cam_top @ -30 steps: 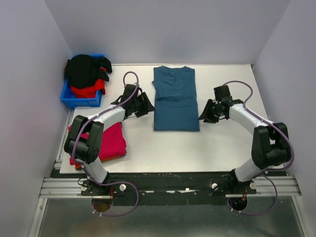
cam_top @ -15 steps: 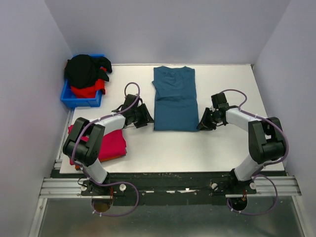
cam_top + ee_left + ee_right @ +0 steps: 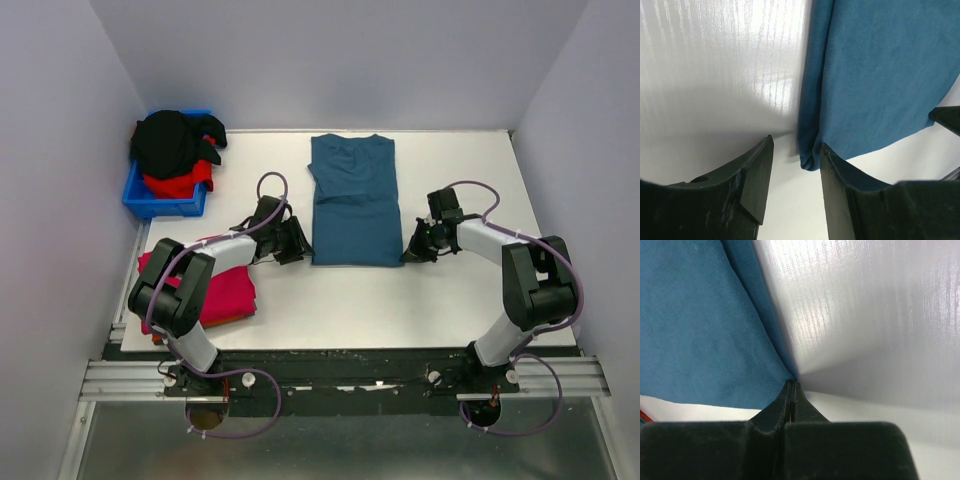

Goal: Fold and stack the t-shirts
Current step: Fold the folded rectangular tshirt in 1/3 of the way, then grab one side of the 2/3 rectangular tshirt with both arms

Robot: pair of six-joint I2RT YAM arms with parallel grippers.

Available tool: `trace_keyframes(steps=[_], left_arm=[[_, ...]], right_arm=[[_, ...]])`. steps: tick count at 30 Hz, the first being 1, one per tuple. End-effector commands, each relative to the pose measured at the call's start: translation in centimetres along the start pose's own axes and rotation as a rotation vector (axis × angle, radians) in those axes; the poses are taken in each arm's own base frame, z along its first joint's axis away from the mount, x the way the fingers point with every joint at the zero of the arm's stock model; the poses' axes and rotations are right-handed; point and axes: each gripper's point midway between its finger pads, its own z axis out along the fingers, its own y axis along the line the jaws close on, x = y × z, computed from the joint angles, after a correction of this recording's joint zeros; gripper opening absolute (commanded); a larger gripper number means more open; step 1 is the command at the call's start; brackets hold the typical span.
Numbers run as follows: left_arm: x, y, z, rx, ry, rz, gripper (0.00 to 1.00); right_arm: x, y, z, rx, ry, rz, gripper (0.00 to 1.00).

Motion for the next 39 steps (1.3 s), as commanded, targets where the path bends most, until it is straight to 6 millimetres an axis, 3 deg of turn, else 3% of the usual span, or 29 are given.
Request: trace_keyframes(steps=[1, 10, 17, 20, 24, 30, 39], left_arm=[[1.2, -0.5, 0.3, 0.028, 0.044, 0.003, 0.53], [2.4, -0.5, 1.2, 0.037, 0.086, 0.000, 0.52], [3.3, -0.5, 1.6, 0.047, 0.117, -0.011, 0.41], [3.6, -0.2, 1.6, 0.042, 0.119, -0.017, 0.28], [3.0, -0.9, 1.6, 0.065, 0.100, -0.002, 0.03], [1.9, -1.1, -0.9, 0.014, 0.047, 0.035, 0.00], [3.1, -2.8, -6.1, 0.036, 0.010, 0.072, 0.00]], right_arm=[[0.8, -0.1, 0.0, 0.006, 0.020, -0.011, 0.01], [0.7, 0.1, 0.1, -0.004, 0.025, -0.014, 0.01], [0.8, 0.4, -0.2, -0.022, 0.024, -0.017, 0.01], [1.0, 0.5, -0.3, -0.030, 0.030, -0.017, 0.01], [0.8, 0.9, -0.8, -0.041, 0.026, -0.019, 0.01], [1.0, 1.5, -3.0, -0.066, -0.007, -0.029, 0.01], [3.7, 2.7, -7.7, -0.191, -0.053, -0.050, 0.01]])
